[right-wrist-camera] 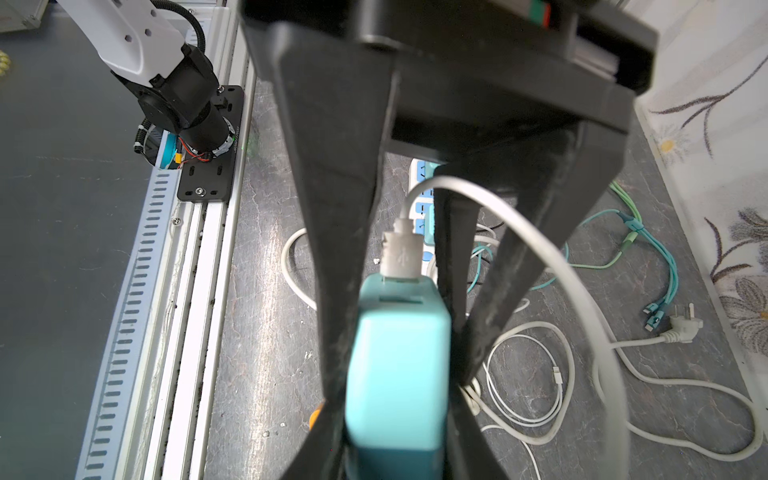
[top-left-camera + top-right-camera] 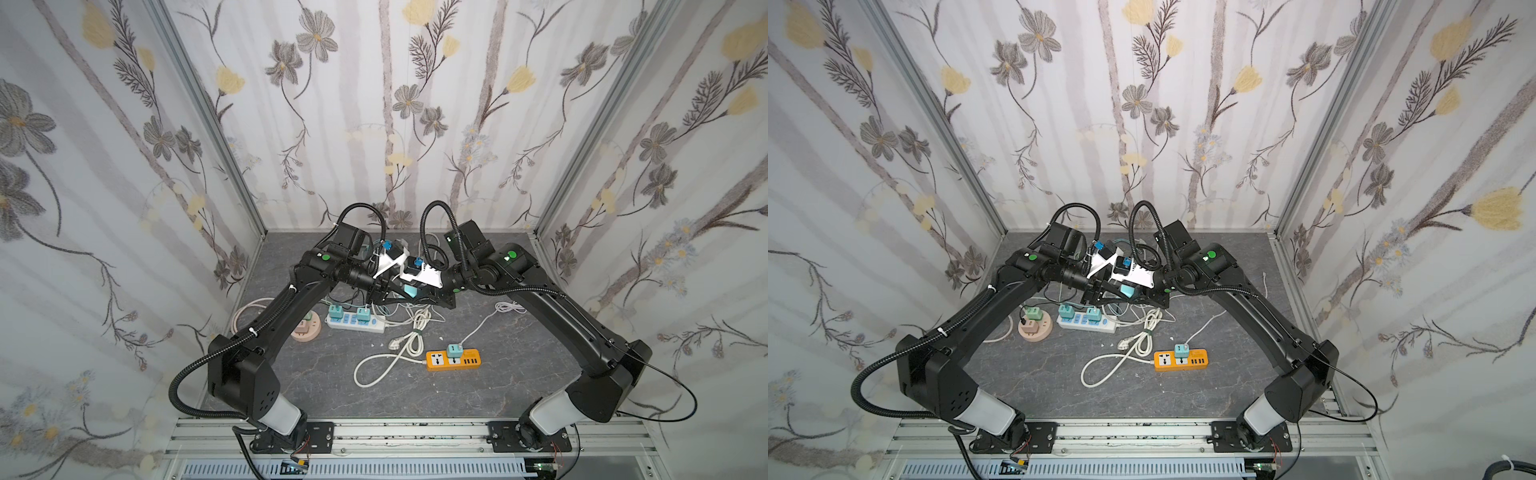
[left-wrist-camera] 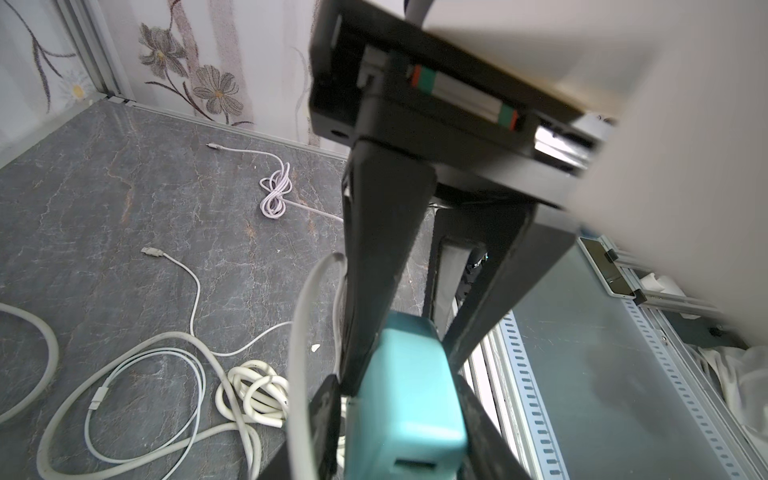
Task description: Insert the plug
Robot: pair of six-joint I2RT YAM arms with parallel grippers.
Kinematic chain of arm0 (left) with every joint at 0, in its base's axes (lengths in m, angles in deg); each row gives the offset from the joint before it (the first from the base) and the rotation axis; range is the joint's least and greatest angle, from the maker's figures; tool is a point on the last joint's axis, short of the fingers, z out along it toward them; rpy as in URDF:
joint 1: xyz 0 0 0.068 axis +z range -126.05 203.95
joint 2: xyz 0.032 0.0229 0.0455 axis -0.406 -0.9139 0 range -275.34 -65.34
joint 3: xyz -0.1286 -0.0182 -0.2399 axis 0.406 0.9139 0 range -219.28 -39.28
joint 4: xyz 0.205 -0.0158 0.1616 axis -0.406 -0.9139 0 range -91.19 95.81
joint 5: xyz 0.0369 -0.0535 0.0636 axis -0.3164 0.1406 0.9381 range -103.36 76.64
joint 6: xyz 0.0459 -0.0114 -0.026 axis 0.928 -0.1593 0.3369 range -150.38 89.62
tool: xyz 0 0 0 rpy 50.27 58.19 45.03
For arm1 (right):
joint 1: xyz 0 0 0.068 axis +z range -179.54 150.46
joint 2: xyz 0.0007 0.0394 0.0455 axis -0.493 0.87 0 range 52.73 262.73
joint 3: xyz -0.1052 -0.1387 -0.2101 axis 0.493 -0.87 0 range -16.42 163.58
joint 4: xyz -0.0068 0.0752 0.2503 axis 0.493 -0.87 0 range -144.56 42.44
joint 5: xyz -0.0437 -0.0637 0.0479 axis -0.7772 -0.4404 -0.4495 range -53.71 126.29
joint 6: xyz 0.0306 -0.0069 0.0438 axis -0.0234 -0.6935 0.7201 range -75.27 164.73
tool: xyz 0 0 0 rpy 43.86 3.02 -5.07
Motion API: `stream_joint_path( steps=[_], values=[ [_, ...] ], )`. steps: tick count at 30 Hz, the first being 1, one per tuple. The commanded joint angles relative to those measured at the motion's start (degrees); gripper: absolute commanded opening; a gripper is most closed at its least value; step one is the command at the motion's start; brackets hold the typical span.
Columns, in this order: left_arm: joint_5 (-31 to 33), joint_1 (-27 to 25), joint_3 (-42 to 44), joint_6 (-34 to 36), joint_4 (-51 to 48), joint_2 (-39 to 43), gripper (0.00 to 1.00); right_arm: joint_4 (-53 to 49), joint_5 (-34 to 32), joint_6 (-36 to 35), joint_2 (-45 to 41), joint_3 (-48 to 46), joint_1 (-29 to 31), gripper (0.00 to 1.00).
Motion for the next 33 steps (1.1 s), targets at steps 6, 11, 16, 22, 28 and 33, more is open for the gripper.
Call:
stream_joint_path(
  steps=[6,11,16,22,28,33],
  values=[
    [-0.5,0.2,2.9,-6.0,8.0,0.7,0.00,5.4,3.4,0.0,-0.9,-2.0,0.2,0.11],
    [4.4,0.0,6.2,-9.0,15.1,2.9,0.00,15.1,2.6,5.0,-8.6,-11.6,-1.3,0.56],
    [9.9,-0.6,6.9,-8.7,16.0,3.2,0.00,34.1,3.7,18.2,-24.0,-32.1,-7.3,0.99],
    [17.7,-3.5,3.1,-11.0,16.4,-1.5,0.00,57.6,-13.9,38.9,-45.7,-57.8,-14.8,0.99],
    [25.8,-7.8,-10.4,-10.6,11.1,-12.1,0.00,55.0,-34.7,53.3,-55.5,-66.4,-19.6,0.99],
    [37.2,-8.8,-33.2,-15.7,5.8,-25.4,0.00,49.6,-40.0,57.3,-56.9,-66.9,-22.2,0.99]
  ],
)
